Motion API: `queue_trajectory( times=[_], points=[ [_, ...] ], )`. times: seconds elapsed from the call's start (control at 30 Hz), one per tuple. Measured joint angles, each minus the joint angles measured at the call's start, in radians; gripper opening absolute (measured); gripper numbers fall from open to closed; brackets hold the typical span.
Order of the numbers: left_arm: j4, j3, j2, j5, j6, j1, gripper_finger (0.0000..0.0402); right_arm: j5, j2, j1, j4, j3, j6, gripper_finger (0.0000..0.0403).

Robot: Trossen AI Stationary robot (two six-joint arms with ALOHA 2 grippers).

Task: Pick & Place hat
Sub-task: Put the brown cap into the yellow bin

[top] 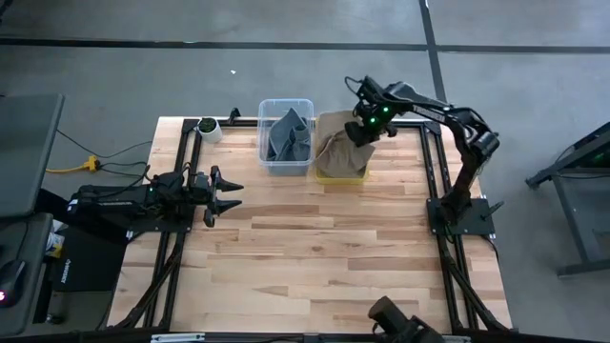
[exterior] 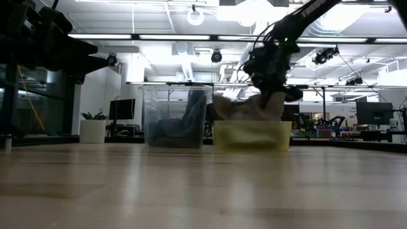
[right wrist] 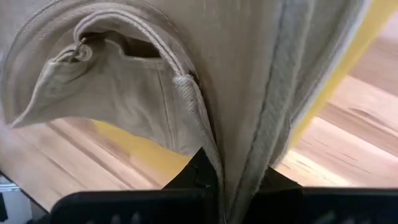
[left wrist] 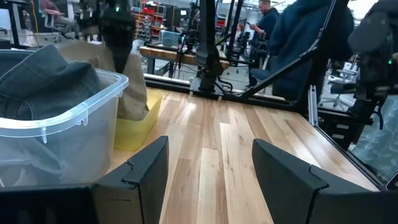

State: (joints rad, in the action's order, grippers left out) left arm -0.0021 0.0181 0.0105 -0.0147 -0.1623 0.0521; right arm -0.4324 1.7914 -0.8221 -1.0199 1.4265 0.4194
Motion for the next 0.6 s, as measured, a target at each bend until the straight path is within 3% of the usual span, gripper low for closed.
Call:
queue_trajectory(
  times=[0.2,0.3,0.6],
  points=[
    [0.0,0.0,0.0,0.0,0.0,0.0,0.0209,0.027,0.077,0.022,0.001,-0.001,-0.004,0.0009],
    [0.0,0.0,0.0,0.0,0.0,0.0,0.0209,0.088,0.083,0.025,0.014,-0.001,-0.002,0.001],
    [0.0,0.0,0.0,0.0,0.0,0.0,0.0209,0.159,0.082,0.023,0.034,-0.001,-0.035,0.0055]
  ],
)
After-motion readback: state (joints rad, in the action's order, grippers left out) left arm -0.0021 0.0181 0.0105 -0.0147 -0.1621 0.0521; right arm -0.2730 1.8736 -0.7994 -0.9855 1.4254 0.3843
